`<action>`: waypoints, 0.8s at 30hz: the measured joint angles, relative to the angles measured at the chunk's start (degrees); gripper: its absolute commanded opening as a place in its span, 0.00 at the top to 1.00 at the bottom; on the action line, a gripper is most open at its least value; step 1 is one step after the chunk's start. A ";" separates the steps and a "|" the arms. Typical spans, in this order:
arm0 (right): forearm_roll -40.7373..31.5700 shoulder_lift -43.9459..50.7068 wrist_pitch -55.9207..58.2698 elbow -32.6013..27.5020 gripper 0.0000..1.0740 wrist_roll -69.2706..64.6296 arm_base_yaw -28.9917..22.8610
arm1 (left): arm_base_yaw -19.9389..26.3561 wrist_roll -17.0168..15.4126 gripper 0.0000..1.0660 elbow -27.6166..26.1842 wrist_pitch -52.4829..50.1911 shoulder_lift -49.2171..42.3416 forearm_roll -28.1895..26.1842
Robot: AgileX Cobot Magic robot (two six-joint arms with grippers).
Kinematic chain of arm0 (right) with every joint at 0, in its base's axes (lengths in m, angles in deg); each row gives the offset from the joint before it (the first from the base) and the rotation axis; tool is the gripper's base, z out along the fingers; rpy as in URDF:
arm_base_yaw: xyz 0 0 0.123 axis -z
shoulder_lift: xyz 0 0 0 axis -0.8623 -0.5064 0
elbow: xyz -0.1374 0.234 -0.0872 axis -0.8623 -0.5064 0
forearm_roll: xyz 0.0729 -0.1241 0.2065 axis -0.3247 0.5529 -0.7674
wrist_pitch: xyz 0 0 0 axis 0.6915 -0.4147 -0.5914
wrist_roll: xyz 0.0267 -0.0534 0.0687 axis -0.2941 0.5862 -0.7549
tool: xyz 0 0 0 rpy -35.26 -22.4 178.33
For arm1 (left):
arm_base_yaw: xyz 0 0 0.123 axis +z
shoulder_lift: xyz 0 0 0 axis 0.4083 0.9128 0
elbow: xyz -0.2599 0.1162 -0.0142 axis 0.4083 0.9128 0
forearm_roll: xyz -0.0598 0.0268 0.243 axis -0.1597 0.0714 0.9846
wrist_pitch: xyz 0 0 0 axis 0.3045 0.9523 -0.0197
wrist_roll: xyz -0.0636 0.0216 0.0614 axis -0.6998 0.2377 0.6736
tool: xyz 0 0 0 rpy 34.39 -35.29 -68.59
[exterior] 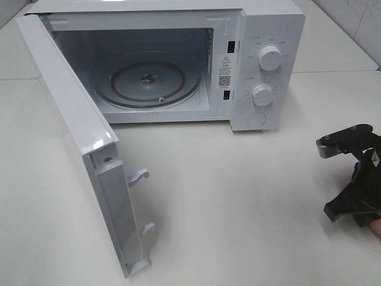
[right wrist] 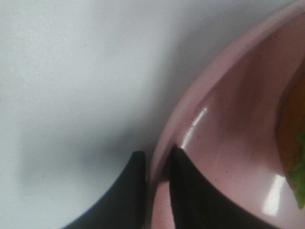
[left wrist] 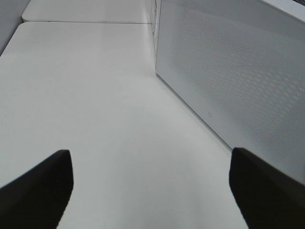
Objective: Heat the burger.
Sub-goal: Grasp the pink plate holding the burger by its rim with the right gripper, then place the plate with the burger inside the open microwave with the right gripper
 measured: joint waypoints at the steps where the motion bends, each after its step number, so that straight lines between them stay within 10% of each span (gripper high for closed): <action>1: 0.52 0.00 0.06 0.00 1.00 -0.23 0.00 | 0.00 0.00 0.23 0.00 0.00 0.00 0.00; 24: 7.68 2.01 0.63 0.00 1.00 -10.26 0.00 | 0.00 0.00 0.23 0.00 0.00 0.00 0.00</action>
